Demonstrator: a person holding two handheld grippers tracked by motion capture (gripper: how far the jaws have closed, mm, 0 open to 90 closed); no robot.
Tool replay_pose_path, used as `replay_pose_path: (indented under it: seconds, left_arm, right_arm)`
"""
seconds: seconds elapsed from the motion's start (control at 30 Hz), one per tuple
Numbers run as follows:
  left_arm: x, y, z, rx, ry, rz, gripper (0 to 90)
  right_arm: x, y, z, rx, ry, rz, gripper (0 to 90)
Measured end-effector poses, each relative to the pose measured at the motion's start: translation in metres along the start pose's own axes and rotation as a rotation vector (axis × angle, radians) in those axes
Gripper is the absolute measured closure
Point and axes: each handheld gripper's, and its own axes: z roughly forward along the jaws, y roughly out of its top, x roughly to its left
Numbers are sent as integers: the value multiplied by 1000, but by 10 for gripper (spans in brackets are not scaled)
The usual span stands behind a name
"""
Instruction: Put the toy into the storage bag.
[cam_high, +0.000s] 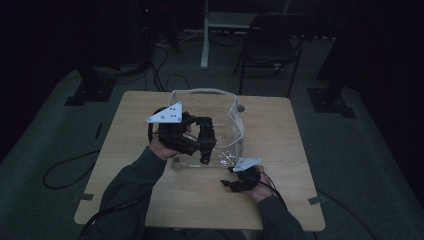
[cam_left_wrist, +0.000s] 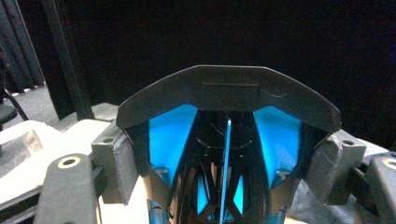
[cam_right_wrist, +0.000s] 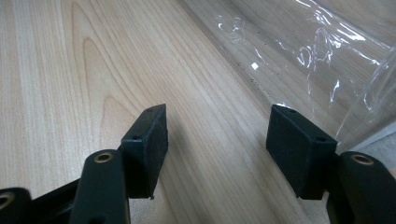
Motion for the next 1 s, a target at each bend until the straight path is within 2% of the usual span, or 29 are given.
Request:
replay_pose_path:
  seconds: [0.5,1.0]
  left_arm:
    - [11,24,1,-28,6,22,250]
    - [22,39,3,-50,14,30,250]
  right_arm:
    - [0,0,0,1,2,1,380]
    - [0,0,0,0,6,-4,380]
